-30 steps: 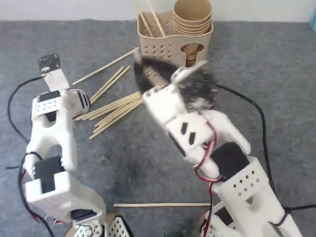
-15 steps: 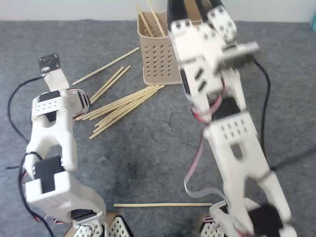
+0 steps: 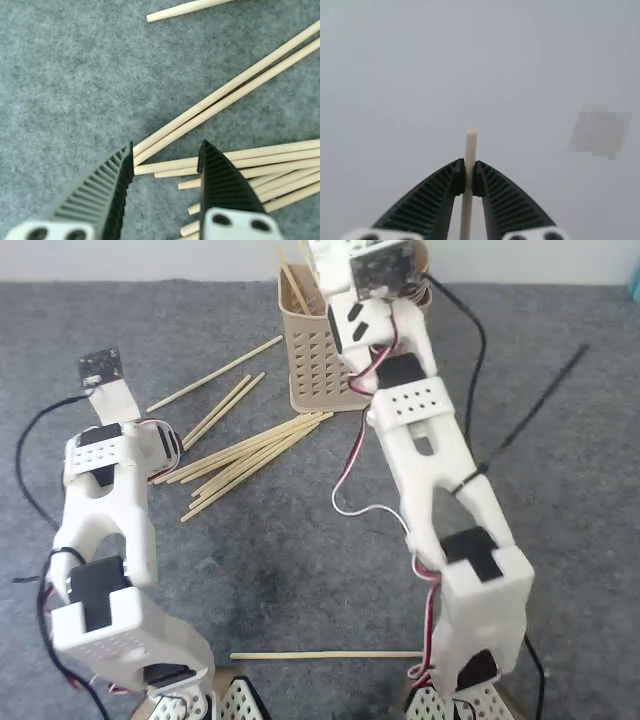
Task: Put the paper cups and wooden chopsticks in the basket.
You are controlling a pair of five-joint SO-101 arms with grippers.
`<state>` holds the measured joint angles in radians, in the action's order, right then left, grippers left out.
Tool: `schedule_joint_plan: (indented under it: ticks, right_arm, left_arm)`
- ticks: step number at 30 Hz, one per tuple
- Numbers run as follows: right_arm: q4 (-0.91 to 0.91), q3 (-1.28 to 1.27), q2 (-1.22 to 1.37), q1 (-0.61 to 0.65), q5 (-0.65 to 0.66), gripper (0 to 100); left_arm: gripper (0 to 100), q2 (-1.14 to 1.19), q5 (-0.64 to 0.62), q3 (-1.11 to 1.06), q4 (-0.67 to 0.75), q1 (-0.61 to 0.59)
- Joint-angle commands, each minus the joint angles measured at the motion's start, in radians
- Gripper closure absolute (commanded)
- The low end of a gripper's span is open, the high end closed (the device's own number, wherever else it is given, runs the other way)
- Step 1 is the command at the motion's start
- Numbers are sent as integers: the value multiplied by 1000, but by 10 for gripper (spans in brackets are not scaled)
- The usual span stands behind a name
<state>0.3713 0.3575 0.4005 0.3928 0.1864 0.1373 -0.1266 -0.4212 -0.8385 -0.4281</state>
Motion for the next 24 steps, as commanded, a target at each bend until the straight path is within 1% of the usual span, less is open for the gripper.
schedule_joint_plan:
  ticks: [1, 4, 8, 10, 12, 14, 20, 24]
  right_arm:
    - [10, 69, 5, -13, 14, 991]
    - [-90, 69, 5, -10, -64, 991]
    - [-308, 75, -25, -16, -160, 981]
    - [-389, 75, -39, -18, -201, 941]
    - [-447, 75, -48, -18, -235, 873]
    - [-478, 77, -51, -13, -239, 826]
    - [-518, 77, -97, -7, -253, 823]
    - [-568, 77, -171, -8, -394, 827]
  left_arm:
    - [798, -5, 3, 25, 38, 14]
    - [798, -5, 3, 25, 40, 14]
    - [798, -5, 3, 25, 40, 14]
    - [798, -5, 3, 25, 40, 14]
    - [798, -5, 3, 25, 40, 14]
    - [798, -5, 3, 25, 40, 14]
    - [798, -5, 3, 25, 41, 14]
    - [798, -5, 3, 25, 41, 14]
